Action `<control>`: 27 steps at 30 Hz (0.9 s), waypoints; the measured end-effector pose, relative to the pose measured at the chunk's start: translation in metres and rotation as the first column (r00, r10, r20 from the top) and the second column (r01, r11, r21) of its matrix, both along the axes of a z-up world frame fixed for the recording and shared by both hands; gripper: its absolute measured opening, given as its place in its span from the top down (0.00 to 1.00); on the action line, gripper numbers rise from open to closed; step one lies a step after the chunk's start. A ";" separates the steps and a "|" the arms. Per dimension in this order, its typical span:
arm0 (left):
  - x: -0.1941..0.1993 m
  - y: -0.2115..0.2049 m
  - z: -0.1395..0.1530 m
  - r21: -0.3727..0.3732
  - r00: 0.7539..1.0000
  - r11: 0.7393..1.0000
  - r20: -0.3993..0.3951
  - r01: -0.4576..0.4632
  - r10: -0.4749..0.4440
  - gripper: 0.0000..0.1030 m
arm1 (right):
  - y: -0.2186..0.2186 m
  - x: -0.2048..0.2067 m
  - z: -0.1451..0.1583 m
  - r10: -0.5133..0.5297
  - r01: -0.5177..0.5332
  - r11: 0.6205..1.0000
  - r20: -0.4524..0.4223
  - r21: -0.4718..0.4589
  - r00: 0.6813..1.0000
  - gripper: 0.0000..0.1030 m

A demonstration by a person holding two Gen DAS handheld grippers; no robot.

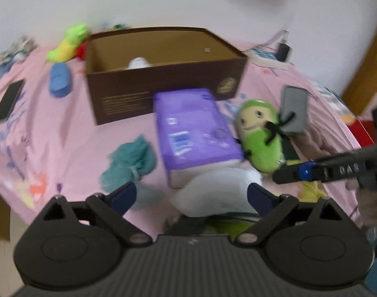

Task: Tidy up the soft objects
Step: 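Move both tools back toward the items beside the purple package, then grasp the light teal pouch with the right tool while the left tool grasps the white plastic bag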

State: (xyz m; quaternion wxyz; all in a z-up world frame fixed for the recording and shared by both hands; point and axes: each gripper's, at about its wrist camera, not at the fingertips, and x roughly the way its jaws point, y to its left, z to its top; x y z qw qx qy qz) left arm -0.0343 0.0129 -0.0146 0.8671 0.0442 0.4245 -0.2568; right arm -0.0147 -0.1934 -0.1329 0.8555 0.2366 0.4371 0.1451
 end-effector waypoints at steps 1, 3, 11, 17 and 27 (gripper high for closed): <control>-0.001 -0.004 -0.001 0.006 1.000 1.000 0.006 0.021 -0.021 0.07 | -0.004 -0.002 -0.002 -0.005 0.005 1.000 -0.018 0.018 1.000 0.80; -0.001 -0.011 -0.005 0.010 0.998 0.998 0.000 0.059 -0.059 0.07 | -0.011 -0.007 -0.006 -0.014 0.017 0.998 -0.054 0.065 0.998 0.80; 0.010 -0.030 -0.028 0.038 0.991 0.991 -0.033 0.132 -0.131 0.07 | -0.021 -0.028 -0.019 -0.048 0.076 0.978 -0.143 0.194 0.989 0.79; 0.015 -0.033 -0.042 0.046 0.988 0.990 -0.073 0.136 -0.133 0.35 | -0.022 -0.026 -0.029 -0.067 0.126 0.947 -0.200 0.295 0.977 0.76; 0.012 -0.029 -0.047 0.047 0.991 0.992 -0.062 0.121 -0.118 0.75 | -0.010 -0.016 -0.041 -0.086 0.181 0.918 -0.268 0.352 0.959 0.75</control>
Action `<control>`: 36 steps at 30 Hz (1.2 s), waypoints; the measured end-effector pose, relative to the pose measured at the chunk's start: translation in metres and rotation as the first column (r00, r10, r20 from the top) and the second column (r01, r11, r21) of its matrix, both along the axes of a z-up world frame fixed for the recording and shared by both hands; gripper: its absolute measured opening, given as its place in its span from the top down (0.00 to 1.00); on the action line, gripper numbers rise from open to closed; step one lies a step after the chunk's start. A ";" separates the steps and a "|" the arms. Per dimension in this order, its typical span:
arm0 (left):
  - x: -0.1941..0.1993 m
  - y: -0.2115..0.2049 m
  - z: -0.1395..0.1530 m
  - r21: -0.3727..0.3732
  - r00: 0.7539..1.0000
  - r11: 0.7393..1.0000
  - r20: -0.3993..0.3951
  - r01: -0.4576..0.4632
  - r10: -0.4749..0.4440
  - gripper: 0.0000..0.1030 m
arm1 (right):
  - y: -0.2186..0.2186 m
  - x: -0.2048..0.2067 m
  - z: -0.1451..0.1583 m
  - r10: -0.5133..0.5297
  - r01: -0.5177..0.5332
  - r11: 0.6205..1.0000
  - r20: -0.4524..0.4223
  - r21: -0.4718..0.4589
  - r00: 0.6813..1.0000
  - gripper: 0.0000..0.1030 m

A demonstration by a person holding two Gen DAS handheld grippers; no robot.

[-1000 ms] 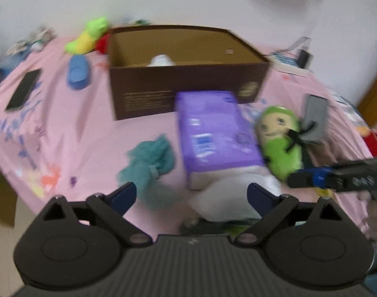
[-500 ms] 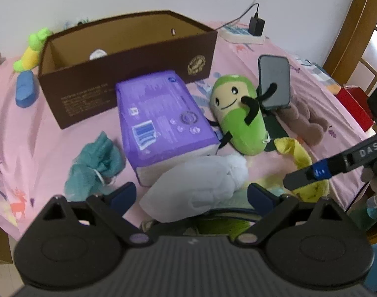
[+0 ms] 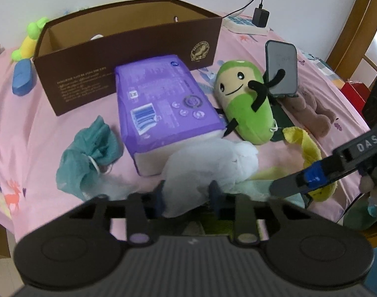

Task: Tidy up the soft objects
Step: 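Grasp the light teal pouch with the right tool while the left tool grasps the white plastic bag, then carry the white bag and teal pouch over the brown box with both tools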

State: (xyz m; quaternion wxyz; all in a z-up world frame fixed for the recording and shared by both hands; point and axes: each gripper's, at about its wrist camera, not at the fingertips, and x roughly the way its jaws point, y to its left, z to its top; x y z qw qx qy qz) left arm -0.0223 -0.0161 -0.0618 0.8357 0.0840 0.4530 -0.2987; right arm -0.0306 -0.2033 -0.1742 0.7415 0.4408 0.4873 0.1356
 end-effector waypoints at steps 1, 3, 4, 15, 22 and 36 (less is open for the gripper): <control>0.000 0.001 0.000 0.000 1.000 1.000 0.007 -0.004 0.004 0.77 | 0.002 0.000 0.000 -0.003 0.003 1.000 0.007 -0.007 1.000 0.76; -0.001 0.003 0.002 -0.011 1.000 1.000 0.012 -0.008 0.008 0.84 | 0.007 0.000 0.004 0.008 -0.006 0.999 0.047 -0.043 0.999 0.79; -0.002 0.005 0.004 -0.021 1.000 1.000 0.013 -0.009 0.009 0.85 | 0.008 -0.001 0.008 0.020 -0.015 0.998 0.072 -0.063 0.997 0.81; -0.020 0.012 0.034 -0.101 0.996 0.995 0.084 0.016 -0.008 0.88 | 0.002 -0.016 0.027 0.006 0.032 0.980 0.187 -0.195 0.982 1.00; -0.018 0.033 0.065 -0.190 0.990 0.981 0.129 -0.025 0.050 0.89 | -0.002 -0.022 0.036 -0.047 0.093 0.978 0.241 -0.184 0.969 1.00; 0.015 0.063 0.097 -0.326 0.976 0.939 0.144 -0.109 0.163 0.89 | -0.005 -0.015 0.080 -0.115 0.146 0.988 0.388 -0.050 0.915 1.00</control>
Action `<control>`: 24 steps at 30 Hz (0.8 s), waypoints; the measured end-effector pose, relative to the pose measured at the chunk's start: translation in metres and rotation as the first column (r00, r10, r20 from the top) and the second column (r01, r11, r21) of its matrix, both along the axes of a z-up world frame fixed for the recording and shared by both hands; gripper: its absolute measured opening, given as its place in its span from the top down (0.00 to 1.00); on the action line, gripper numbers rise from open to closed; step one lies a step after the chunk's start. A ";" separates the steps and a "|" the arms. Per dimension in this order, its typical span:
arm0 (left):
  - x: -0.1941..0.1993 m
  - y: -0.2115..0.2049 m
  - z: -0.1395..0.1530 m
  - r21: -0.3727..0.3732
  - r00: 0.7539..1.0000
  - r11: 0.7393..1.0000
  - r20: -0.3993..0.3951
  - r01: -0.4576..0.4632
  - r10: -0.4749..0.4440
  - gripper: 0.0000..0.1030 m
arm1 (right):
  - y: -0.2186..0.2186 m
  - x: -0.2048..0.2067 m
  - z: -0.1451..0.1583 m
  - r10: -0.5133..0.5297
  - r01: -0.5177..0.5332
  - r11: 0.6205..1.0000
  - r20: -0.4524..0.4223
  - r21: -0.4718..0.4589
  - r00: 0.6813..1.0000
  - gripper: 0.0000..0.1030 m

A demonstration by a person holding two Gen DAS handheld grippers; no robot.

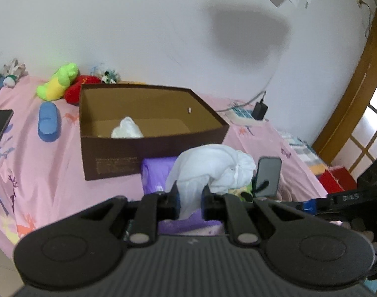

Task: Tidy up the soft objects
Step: 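Carry the white bag and teal pouch over the brown box with both tools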

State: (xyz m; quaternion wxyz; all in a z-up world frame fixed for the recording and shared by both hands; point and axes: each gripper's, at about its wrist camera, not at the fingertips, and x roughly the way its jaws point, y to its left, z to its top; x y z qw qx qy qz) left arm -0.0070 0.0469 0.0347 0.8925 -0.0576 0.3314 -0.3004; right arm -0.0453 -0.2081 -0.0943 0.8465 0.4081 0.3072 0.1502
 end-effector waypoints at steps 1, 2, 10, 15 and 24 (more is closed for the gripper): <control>0.004 0.002 0.002 -0.009 1.000 1.000 0.003 -0.006 0.007 0.89 | 0.000 0.003 0.005 0.000 0.000 1.000 0.017 0.002 1.000 1.00; 0.007 0.005 0.004 -0.019 1.000 1.000 0.007 -0.012 0.012 0.89 | 0.003 0.009 0.011 0.000 0.000 1.000 0.029 0.003 1.000 1.00; 0.048 0.013 0.019 -0.052 0.998 0.997 0.031 -0.052 0.053 0.89 | 0.006 0.049 0.038 0.004 -0.005 1.000 0.115 0.006 0.993 1.00; 0.077 0.011 0.024 -0.039 0.997 0.997 0.051 -0.064 0.066 0.89 | 0.003 0.079 0.057 0.000 0.000 1.000 0.153 0.002 0.988 1.00; 0.135 0.008 0.017 -0.012 0.994 0.995 0.042 -0.097 0.097 0.89 | 0.006 0.137 0.085 -0.013 0.017 1.000 0.222 -0.016 0.975 1.00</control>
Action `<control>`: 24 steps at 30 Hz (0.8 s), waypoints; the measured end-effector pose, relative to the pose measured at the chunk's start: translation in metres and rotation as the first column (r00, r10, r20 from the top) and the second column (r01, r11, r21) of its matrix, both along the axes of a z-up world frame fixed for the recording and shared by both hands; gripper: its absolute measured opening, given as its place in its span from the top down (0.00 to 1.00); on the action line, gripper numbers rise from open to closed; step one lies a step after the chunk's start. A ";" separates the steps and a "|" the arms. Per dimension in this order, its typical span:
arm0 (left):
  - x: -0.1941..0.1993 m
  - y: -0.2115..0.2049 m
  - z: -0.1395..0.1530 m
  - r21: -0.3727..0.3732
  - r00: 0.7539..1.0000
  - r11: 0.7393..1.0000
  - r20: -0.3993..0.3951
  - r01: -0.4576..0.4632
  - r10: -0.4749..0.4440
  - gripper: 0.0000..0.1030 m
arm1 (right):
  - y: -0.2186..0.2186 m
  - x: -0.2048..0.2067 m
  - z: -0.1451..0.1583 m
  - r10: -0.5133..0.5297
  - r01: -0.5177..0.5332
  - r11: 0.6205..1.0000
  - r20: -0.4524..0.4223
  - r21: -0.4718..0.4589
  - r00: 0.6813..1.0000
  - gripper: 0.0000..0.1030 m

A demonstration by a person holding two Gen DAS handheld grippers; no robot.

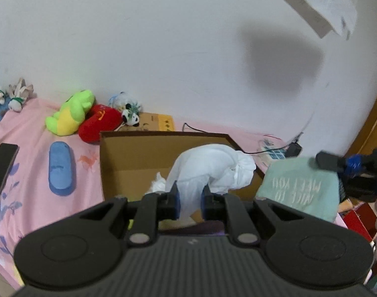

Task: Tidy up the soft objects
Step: 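Carry the white bag and teal pouch over the brown box with both tools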

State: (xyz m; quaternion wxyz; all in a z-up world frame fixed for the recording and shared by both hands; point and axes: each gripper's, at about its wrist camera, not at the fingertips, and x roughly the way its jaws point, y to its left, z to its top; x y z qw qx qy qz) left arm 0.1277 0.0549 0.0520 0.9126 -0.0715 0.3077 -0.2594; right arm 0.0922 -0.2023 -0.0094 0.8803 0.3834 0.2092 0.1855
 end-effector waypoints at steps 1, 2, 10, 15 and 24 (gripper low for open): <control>0.007 0.000 -0.002 0.001 1.000 1.000 -0.006 -0.006 0.006 0.89 | 0.001 0.007 0.002 -0.004 0.004 1.000 0.005 -0.006 1.000 1.00; 0.013 0.000 -0.003 0.001 1.000 1.000 -0.012 -0.010 0.010 0.89 | 0.002 0.013 0.002 -0.007 0.007 1.000 0.008 -0.010 1.000 1.00; 0.047 -0.002 -0.012 0.030 0.998 0.999 -0.037 -0.043 0.044 0.89 | 0.009 0.054 -0.004 -0.045 0.045 0.997 -0.001 -0.068 0.999 1.00; 0.066 -0.008 -0.019 0.067 0.997 0.996 -0.043 -0.061 0.064 0.89 | 0.014 0.078 -0.014 -0.082 0.080 0.989 -0.018 -0.129 0.996 1.00; 0.097 -0.027 -0.038 0.163 0.993 0.983 -0.064 -0.089 0.101 0.89 | 0.014 0.112 -0.044 -0.138 0.120 0.972 -0.078 -0.201 0.987 1.00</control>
